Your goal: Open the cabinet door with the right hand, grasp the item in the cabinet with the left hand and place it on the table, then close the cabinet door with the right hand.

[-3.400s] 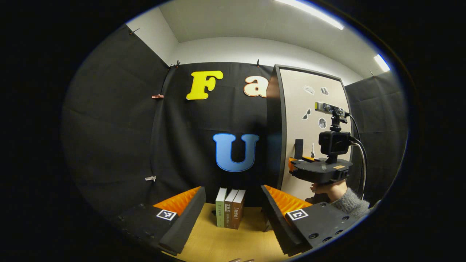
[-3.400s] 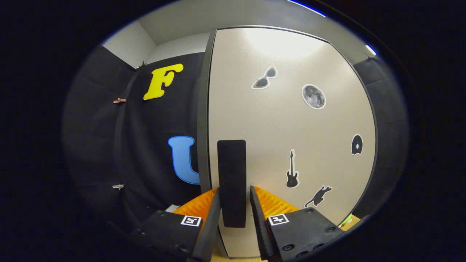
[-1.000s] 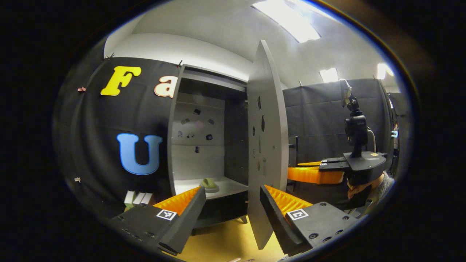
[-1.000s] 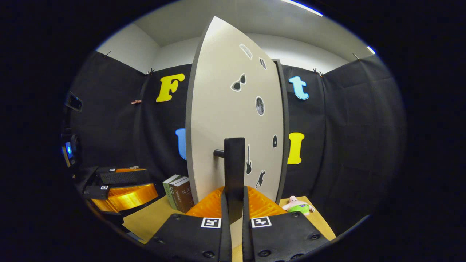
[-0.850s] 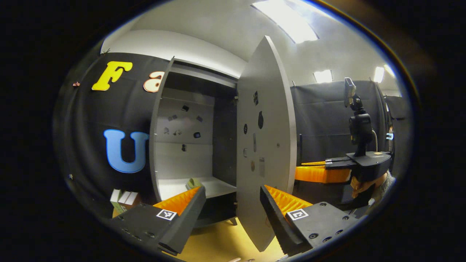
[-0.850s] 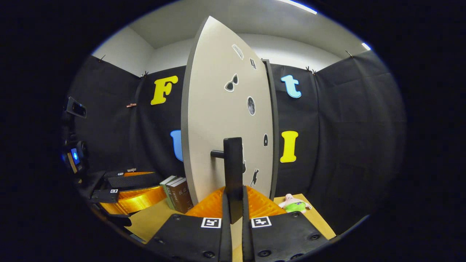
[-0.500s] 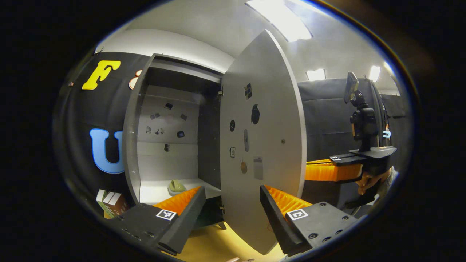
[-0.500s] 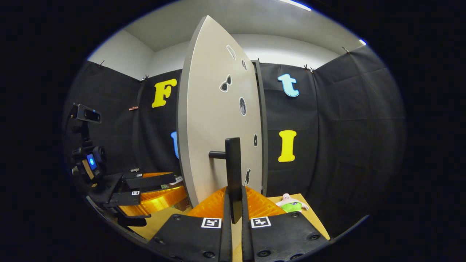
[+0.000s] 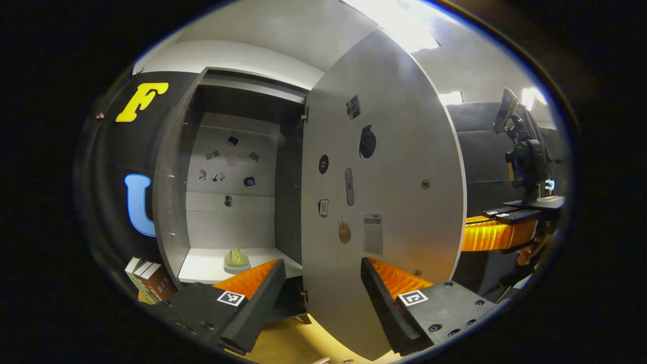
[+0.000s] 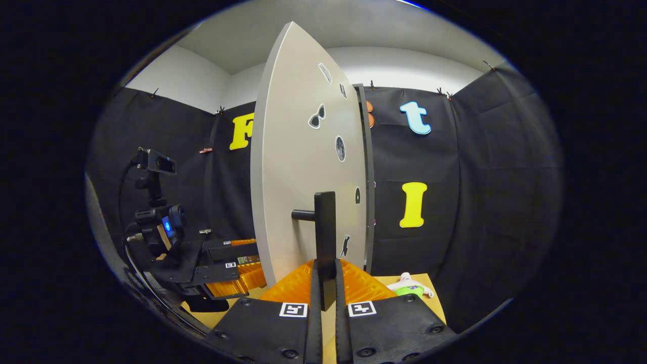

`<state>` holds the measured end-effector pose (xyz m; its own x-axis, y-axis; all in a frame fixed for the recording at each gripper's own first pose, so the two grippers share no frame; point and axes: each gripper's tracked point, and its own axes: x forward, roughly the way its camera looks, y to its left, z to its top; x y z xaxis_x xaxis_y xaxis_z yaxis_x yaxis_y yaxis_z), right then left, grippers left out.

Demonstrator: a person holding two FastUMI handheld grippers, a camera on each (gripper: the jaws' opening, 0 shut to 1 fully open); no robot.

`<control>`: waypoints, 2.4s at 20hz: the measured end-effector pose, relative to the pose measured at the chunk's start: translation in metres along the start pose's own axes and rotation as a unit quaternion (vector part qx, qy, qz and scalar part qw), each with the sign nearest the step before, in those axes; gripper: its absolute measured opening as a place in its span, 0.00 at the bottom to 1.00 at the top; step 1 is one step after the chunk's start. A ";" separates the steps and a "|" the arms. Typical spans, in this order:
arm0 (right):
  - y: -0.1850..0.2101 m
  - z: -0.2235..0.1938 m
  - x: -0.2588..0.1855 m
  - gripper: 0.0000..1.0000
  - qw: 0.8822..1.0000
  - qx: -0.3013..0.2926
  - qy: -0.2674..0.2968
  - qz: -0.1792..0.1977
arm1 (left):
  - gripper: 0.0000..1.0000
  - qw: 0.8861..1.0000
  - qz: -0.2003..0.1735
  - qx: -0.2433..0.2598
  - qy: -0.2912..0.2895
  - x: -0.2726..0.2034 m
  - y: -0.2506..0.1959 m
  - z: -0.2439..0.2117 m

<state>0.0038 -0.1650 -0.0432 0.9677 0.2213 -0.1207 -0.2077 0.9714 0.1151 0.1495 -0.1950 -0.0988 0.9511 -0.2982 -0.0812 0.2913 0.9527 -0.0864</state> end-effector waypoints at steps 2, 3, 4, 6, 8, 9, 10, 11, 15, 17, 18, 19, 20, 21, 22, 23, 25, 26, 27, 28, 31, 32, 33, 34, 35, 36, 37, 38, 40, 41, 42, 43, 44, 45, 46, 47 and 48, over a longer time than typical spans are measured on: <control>-0.005 0.003 -0.004 0.14 1.000 -0.009 -0.003 -0.003 | 0.94 1.000 0.005 -0.001 -0.004 0.006 0.001 -0.001; -0.013 0.003 -0.008 0.14 1.000 -0.012 -0.005 -0.008 | 0.94 1.000 0.008 -0.004 -0.004 0.007 0.000 0.000; -0.021 0.005 -0.009 0.14 1.000 -0.013 -0.008 -0.016 | 0.94 1.000 0.010 -0.006 -0.002 0.009 0.000 0.001; -0.039 0.007 -0.013 0.14 0.999 -0.010 -0.012 -0.034 | 0.94 1.000 0.017 -0.004 0.003 0.013 0.004 -0.002; -0.047 0.010 -0.020 0.14 0.999 0.005 -0.019 -0.042 | 0.94 1.000 0.024 -0.002 0.006 0.017 0.009 -0.005; -0.044 0.012 -0.024 0.14 0.999 0.017 -0.023 -0.035 | 0.94 1.000 0.025 -0.002 0.008 0.019 0.010 -0.006; -0.039 0.016 -0.027 0.14 0.999 0.027 -0.030 -0.023 | 0.94 1.000 0.028 -0.001 0.007 0.021 0.013 -0.005; -0.034 0.020 -0.033 0.14 0.999 0.034 -0.036 -0.012 | 0.94 0.999 0.034 0.001 0.006 0.025 0.017 -0.004; -0.058 0.027 -0.059 0.14 0.997 0.048 -0.060 -0.032 | 0.94 0.998 0.049 0.023 0.020 0.044 0.050 0.000; -0.097 0.011 -0.070 0.13 0.994 0.032 -0.049 -0.096 | 0.94 0.997 0.067 0.033 0.025 0.055 0.076 0.002; -0.117 0.003 -0.076 0.13 0.990 0.018 -0.040 -0.135 | 0.94 0.996 0.075 0.031 0.031 0.061 0.088 0.003; -0.138 -0.003 -0.081 0.13 0.984 0.001 -0.032 -0.173 | 0.94 0.996 0.082 0.026 0.036 0.070 0.098 0.002; -0.155 -0.011 -0.085 0.14 0.979 -0.015 -0.022 -0.204 | 0.94 0.995 0.088 0.025 0.042 0.079 0.109 0.002; -0.167 -0.022 -0.087 0.14 0.974 -0.027 -0.007 -0.224 | 0.94 0.994 0.095 0.032 0.045 0.088 0.121 0.003; -0.180 -0.034 -0.084 0.31 0.970 -0.034 0.011 -0.241 | 0.96 0.992 0.108 0.042 0.043 0.098 0.135 0.005; -0.190 -0.046 -0.086 0.48 0.965 -0.036 0.033 -0.257 | 0.94 0.991 0.116 0.047 0.050 0.110 0.145 0.002; -0.211 -0.068 -0.080 0.82 0.957 -0.044 0.067 -0.280 | 0.94 0.988 0.126 0.051 0.069 0.135 0.163 -0.010; -0.218 -0.074 -0.078 0.99 0.954 -0.051 0.076 -0.285 | 0.94 0.988 0.130 0.043 0.078 0.147 0.170 -0.017; -0.226 -0.080 -0.072 0.98 0.953 -0.060 0.084 -0.286 | 0.94 0.988 0.129 0.027 0.085 0.160 0.175 -0.025; -0.227 -0.081 -0.071 0.98 0.953 -0.068 0.090 -0.281 | 0.94 0.987 0.133 0.007 0.095 0.172 0.181 -0.035; -0.240 -0.086 -0.058 0.98 0.952 -0.075 0.105 -0.277 | 0.93 0.978 0.160 -0.025 0.132 0.198 0.211 -0.061; -0.242 -0.085 -0.054 0.98 0.953 -0.074 0.104 -0.276 | 0.93 0.976 0.167 -0.020 0.140 0.205 0.219 -0.065; -0.243 -0.084 -0.051 0.98 0.953 -0.072 0.100 -0.276 | 0.90 0.973 0.174 -0.013 0.149 0.211 0.227 -0.070; -0.246 -0.085 -0.050 0.98 0.953 -0.069 0.097 -0.278 | 0.90 0.971 0.178 -0.006 0.162 0.216 0.233 -0.075; -0.247 -0.085 -0.049 0.98 0.953 -0.066 0.095 -0.281 | 0.90 0.968 0.182 -0.004 0.175 0.221 0.239 -0.083; -0.250 -0.089 -0.049 0.98 0.951 -0.063 0.097 -0.287 | 0.90 0.965 0.181 -0.006 0.188 0.225 0.243 -0.090; -0.253 -0.092 -0.049 0.98 0.949 -0.061 0.100 -0.293 | 0.89 0.962 0.181 -0.013 0.203 0.228 0.247 -0.098; -0.256 -0.096 -0.048 0.98 0.948 -0.060 0.103 -0.296 | 0.91 0.960 0.181 -0.021 0.214 0.232 0.251 -0.105; -0.256 -0.101 -0.045 0.98 0.947 -0.052 0.109 -0.297 | 0.87 0.953 0.197 -0.039 0.229 0.236 0.263 -0.117; -0.254 -0.103 -0.043 0.98 0.948 -0.050 0.111 -0.293 | 0.85 0.950 0.206 -0.048 0.228 0.238 0.269 -0.120; -0.254 -0.104 -0.043 0.98 0.949 -0.052 0.114 -0.291 | 0.84 0.949 0.209 -0.057 0.228 0.241 0.271 -0.122; -0.254 -0.104 -0.043 0.98 0.948 -0.055 0.115 -0.291 | 0.81 0.947 0.210 -0.062 0.233 0.241 0.271 -0.125; -0.257 -0.106 -0.044 0.98 0.948 -0.055 0.117 -0.292 | 0.80 0.946 0.211 -0.062 0.238 0.242 0.272 -0.128; -0.259 -0.107 -0.043 0.98 0.947 -0.052 0.119 -0.293 | 0.73 0.945 0.211 -0.059 0.244 0.245 0.273 -0.132; -0.260 -0.108 -0.042 0.98 0.947 -0.049 0.119 -0.294 | 0.71 0.944 0.210 -0.055 0.249 0.246 0.273 -0.134; -0.261 -0.108 -0.040 0.98 0.948 -0.046 0.118 -0.294 | 0.69 0.943 0.209 -0.052 0.254 0.247 0.271 -0.137; -0.263 -0.110 -0.040 0.98 0.948 -0.044 0.117 -0.294 | 0.66 0.942 0.214 -0.045 0.256 0.250 0.273 -0.138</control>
<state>0.0040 -0.4194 -0.1768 0.8643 -0.3565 -0.3548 0.3359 0.9342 -0.1204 0.4523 -0.0176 -0.2797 0.7984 0.1005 -0.5936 -0.1387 0.9901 -0.0189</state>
